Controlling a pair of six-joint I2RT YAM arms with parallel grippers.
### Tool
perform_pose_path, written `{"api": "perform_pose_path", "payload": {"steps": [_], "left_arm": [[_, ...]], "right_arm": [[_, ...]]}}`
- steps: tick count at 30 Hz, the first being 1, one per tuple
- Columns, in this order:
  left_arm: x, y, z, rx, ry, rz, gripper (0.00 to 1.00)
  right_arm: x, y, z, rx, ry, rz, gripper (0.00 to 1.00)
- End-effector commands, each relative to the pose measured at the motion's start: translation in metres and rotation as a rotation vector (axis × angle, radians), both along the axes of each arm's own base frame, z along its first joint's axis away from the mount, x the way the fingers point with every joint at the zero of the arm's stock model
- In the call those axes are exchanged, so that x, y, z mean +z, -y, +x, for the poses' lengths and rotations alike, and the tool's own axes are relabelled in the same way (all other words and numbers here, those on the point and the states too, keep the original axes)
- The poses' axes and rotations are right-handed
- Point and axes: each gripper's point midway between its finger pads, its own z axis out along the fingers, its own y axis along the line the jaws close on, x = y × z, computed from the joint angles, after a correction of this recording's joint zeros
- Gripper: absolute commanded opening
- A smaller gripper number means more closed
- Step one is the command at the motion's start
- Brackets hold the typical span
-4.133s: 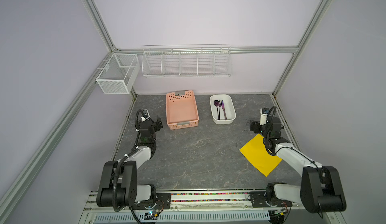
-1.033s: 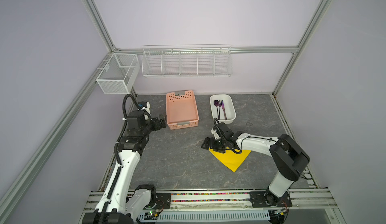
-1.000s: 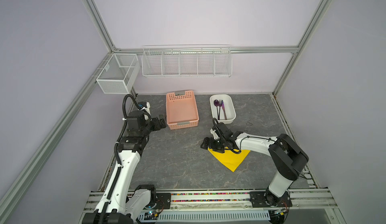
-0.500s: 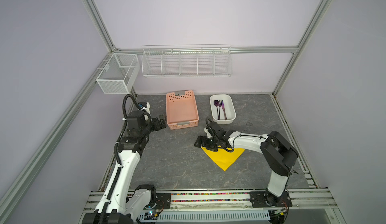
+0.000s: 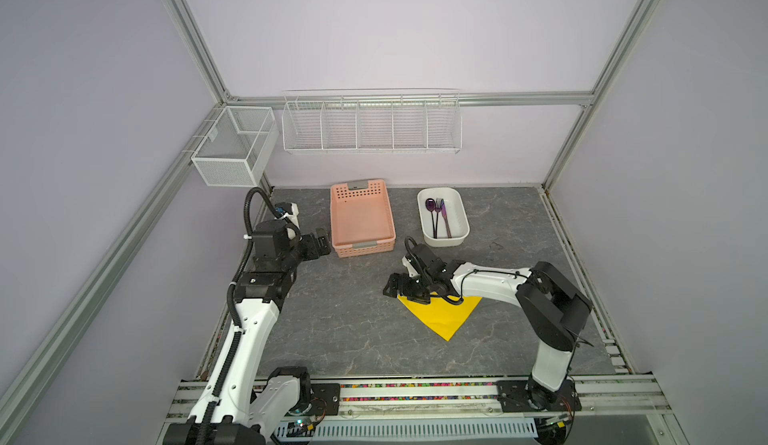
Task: Place the utensils on the paper napkin and roll it up
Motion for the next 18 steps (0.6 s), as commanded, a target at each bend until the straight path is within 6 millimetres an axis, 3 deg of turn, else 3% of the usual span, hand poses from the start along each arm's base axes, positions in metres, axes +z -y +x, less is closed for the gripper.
{"api": "perform_pose_path", "payload": {"steps": [1,18], "left_arm": [[-0.0038,-0.0016,-0.0032,0.011,-0.013,0.0,0.99],[-0.0056,-0.001,-0.0023,0.009,-0.019,-0.003,0.99]], "right_arm": [[-0.0054,-0.0029,-0.0029,0.003,-0.028,-0.015,0.95],[-0.0018,-0.0115,0.0042,0.014,-0.019,-0.009,0.95]]}}
